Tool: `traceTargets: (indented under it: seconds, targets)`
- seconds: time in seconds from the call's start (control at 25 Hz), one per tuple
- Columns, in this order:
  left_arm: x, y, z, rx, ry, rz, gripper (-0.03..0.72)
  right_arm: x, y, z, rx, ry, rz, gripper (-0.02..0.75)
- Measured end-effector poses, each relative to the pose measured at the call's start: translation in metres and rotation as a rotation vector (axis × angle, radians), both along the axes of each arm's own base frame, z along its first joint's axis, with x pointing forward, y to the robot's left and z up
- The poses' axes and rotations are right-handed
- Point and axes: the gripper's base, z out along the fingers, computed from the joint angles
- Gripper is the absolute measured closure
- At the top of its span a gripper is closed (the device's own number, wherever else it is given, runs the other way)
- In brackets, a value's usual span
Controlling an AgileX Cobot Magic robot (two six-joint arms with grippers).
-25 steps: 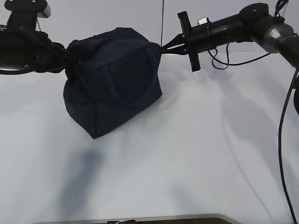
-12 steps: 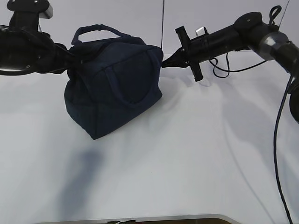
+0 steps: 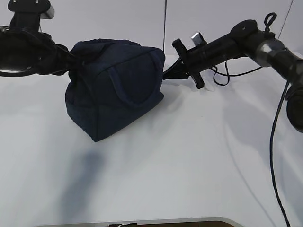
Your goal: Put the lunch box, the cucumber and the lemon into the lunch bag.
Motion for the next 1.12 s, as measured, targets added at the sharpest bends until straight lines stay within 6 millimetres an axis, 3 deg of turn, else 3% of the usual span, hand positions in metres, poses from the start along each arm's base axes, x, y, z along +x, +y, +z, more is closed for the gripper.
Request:
traceTargets:
  seconds: [0.36,0.68,0.8,1.0,1.12]
  targets:
    - [0.000,0.000,0.000,0.000,0.000,0.000,0.701,-0.006,0.021,-0.009,-0.159,-0.092,0.120,0.733]
    - [0.000,0.000,0.000,-0.001,0.001,-0.002,0.701,-0.007,0.023,-0.008,-0.183,-0.128,0.149,0.733]
    - [0.000,0.000,0.000,-0.001,0.001,-0.002,0.701,-0.005,0.023,0.001,-0.208,-0.204,0.178,0.733]
    - [0.000,0.000,0.000,0.001,0.001,-0.003,0.701,0.000,0.020,0.036,-0.266,-0.438,0.241,0.729]
    - [0.000,0.000,0.000,0.003,0.000,-0.004,0.701,-0.001,0.020,0.055,-0.283,-0.545,0.271,0.654]
